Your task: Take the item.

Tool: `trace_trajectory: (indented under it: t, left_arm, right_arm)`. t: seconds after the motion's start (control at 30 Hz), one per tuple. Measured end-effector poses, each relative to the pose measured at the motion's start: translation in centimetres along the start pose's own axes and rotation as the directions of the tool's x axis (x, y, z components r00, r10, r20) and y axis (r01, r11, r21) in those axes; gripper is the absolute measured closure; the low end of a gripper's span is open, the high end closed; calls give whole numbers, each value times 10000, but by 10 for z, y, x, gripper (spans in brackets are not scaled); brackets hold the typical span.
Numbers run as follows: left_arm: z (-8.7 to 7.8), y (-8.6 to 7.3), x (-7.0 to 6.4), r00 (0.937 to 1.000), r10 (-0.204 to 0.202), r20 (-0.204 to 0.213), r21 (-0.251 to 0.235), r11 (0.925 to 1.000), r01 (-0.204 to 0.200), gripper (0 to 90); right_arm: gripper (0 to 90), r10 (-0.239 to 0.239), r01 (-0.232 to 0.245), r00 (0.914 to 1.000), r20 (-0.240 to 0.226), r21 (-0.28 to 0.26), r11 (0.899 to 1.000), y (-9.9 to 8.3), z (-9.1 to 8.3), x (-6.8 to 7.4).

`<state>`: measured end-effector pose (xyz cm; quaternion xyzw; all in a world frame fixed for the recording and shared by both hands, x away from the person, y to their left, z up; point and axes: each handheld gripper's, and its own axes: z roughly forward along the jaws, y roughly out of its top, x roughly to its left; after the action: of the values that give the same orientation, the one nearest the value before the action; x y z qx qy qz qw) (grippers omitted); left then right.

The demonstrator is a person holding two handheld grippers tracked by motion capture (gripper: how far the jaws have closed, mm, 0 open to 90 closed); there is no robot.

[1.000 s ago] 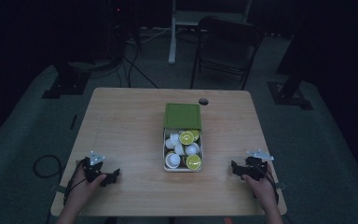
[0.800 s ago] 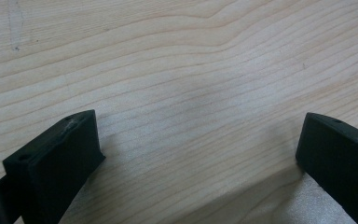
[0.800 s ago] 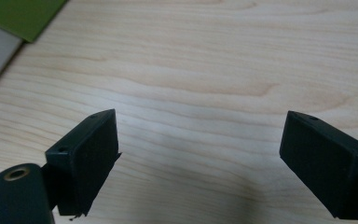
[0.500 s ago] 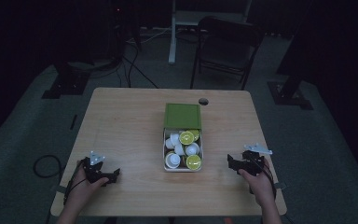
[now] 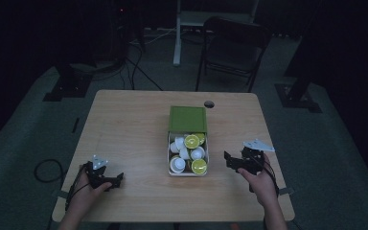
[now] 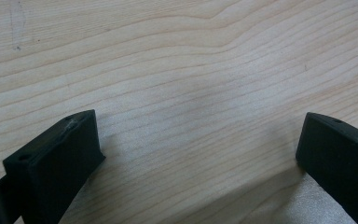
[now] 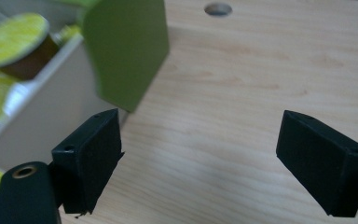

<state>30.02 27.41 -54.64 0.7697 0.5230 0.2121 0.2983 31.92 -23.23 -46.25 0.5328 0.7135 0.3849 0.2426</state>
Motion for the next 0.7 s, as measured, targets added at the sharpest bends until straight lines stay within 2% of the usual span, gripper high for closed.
trace_trajectory:
  t: [0.37,0.7]
  left_arm:
    - [0,0,0,10000,-18,-6,-7,10000,18,0]
    - [0,0,-1,10000,-52,-32,-13,10000,52,1]
  right_arm:
    - [142,-558,523,9968,-573,-610,9968,19,-11,28]
    - [146,-1147,1047,9859,-1216,-856,9908,29,-11,53]
